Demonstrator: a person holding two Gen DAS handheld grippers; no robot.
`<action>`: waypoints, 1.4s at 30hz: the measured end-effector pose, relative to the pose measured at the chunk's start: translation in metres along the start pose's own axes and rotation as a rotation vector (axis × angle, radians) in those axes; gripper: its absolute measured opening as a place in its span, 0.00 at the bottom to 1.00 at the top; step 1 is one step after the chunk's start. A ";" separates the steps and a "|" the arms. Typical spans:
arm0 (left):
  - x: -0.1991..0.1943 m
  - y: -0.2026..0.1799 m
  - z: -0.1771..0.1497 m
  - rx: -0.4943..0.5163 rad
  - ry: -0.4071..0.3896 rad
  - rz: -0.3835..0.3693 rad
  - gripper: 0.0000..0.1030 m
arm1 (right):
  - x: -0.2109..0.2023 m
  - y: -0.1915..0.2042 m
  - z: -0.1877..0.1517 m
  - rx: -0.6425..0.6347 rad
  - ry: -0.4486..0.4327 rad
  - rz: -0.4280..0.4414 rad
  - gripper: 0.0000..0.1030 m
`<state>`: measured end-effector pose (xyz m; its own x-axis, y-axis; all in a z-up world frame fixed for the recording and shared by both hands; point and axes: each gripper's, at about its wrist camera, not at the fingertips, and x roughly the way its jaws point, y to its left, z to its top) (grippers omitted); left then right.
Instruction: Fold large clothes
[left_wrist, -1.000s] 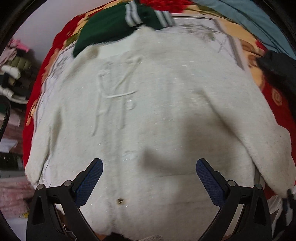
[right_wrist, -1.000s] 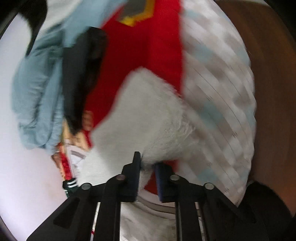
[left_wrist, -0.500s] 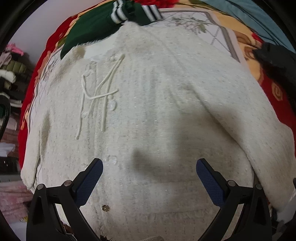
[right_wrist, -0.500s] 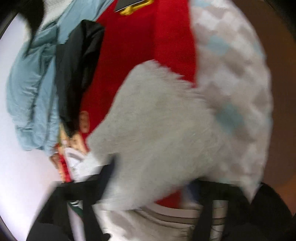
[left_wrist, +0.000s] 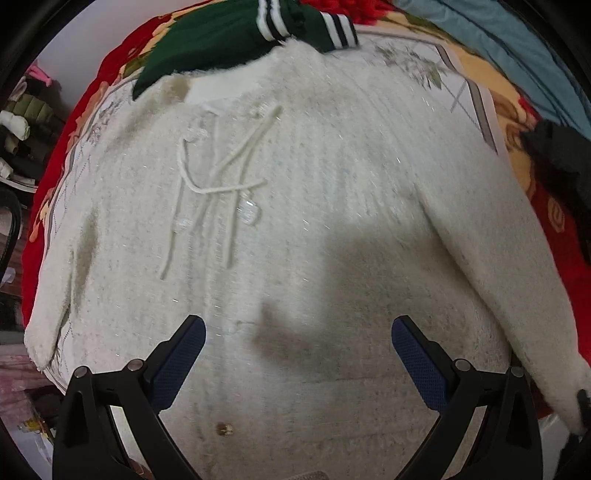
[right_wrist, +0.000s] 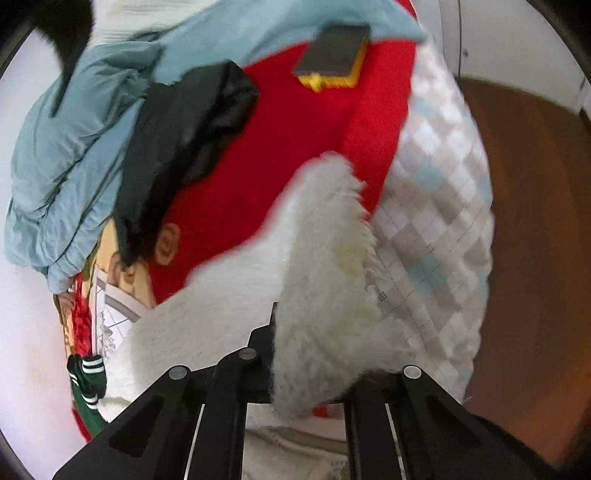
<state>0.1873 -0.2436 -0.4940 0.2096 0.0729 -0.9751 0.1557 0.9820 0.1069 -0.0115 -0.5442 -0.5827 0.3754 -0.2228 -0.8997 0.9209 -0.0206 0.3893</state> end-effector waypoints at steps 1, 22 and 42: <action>-0.003 0.006 0.002 -0.006 -0.004 -0.004 1.00 | -0.010 0.014 -0.002 -0.019 -0.018 0.015 0.09; 0.045 0.334 -0.016 -0.498 0.046 0.251 1.00 | 0.030 0.395 -0.379 -1.115 0.355 0.340 0.09; 0.131 0.596 -0.209 -1.389 0.127 -0.180 0.99 | 0.075 0.361 -0.468 -1.181 0.762 0.245 0.66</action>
<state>0.1055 0.3879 -0.5988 0.1899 -0.1293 -0.9733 -0.9125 0.3427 -0.2236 0.3980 -0.1124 -0.6020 0.1500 0.4755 -0.8668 0.2294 0.8361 0.4983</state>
